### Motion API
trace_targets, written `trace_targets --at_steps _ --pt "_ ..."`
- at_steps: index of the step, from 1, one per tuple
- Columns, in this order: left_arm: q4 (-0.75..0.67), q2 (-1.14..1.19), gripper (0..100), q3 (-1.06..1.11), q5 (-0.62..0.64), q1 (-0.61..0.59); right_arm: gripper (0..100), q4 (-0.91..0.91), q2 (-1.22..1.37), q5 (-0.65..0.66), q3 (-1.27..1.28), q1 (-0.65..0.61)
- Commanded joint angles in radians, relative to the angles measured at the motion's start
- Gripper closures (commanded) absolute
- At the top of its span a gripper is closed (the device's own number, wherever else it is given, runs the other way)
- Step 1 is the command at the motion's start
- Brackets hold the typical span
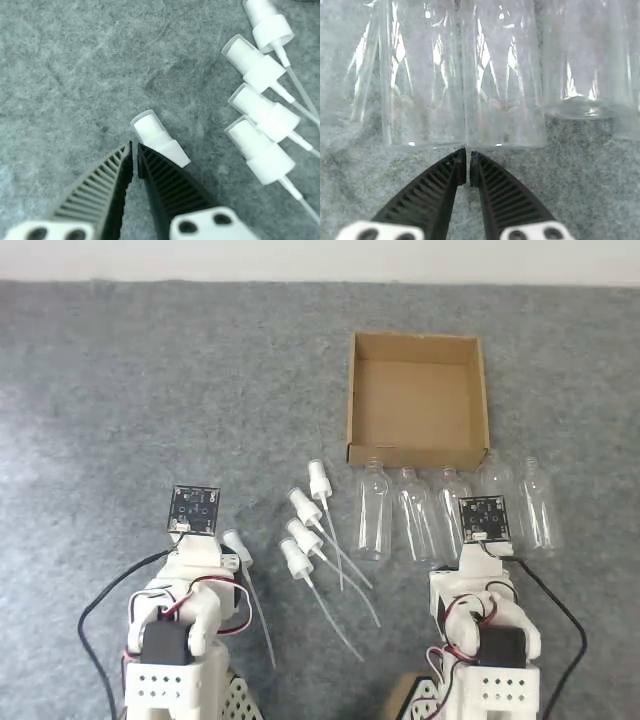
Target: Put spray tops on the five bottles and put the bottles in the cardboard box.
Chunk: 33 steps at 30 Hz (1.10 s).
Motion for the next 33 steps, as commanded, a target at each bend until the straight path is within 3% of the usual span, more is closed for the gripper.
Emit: trace_targets --at_steps 1,7,16,24,33 --pt "-0.002 -0.025 99 -0.021 -0.005 -0.002 99.2 0.007 -0.012 -0.011 0.023 -0.010" --pt "-0.002 -0.025 99 -0.021 -0.005 -0.003 99.2 -0.005 -0.013 -0.009 0.023 -0.010" --pt "-0.002 -0.025 99 -0.021 -0.005 -0.002 99.2 -0.283 -0.013 -0.003 0.021 0.085" --pt "-0.002 -0.025 99 -0.021 -0.005 -0.003 99.2 -0.302 -0.013 0.008 0.021 0.062" --pt "-0.002 -0.025 99 -0.021 -0.006 0.003 99.2 -0.225 -0.013 0.316 0.023 0.061"
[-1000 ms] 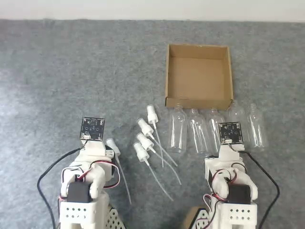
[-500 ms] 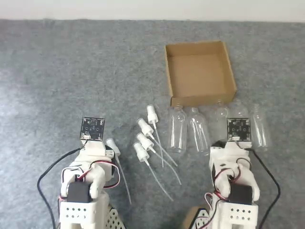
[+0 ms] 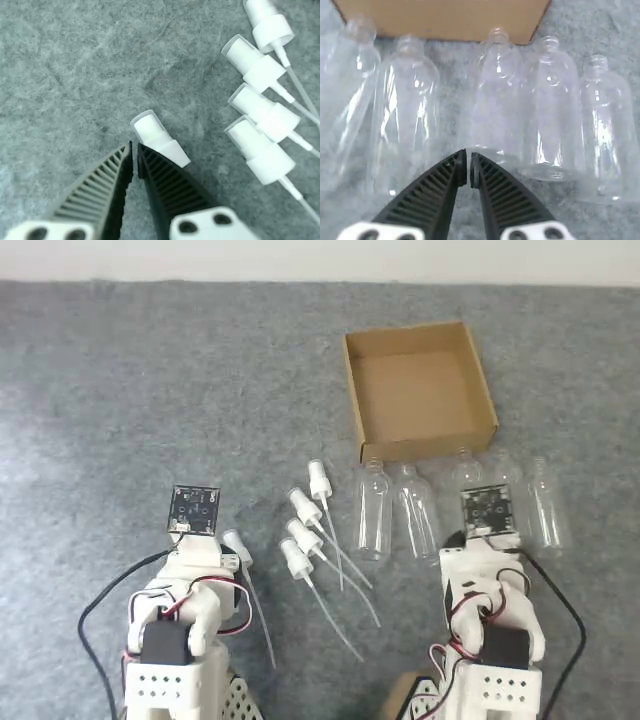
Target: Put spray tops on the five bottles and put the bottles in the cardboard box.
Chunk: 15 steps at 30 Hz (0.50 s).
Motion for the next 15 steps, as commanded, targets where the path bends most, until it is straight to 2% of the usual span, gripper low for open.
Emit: trace_targets --at_steps 1,5,9,11,15 --pt "-0.002 -0.025 99 -0.021 -0.006 0.003 99.2 0.019 -0.013 0.144 0.023 -0.004" --pt "-0.002 -0.025 99 -0.021 -0.006 0.015 99.2 0.021 -0.013 0.253 0.023 -0.004" --pt "-0.044 -0.025 99 -0.021 -0.023 0.048 99.2 0.024 -0.013 0.275 0.023 -0.001" --pt "-0.078 -0.025 99 -0.021 -0.153 0.061 99.2 0.077 -0.013 0.279 0.000 0.005" --pt "-0.084 -0.025 99 -0.021 -0.526 0.017 99.2 0.199 -0.013 0.292 -0.077 0.010"
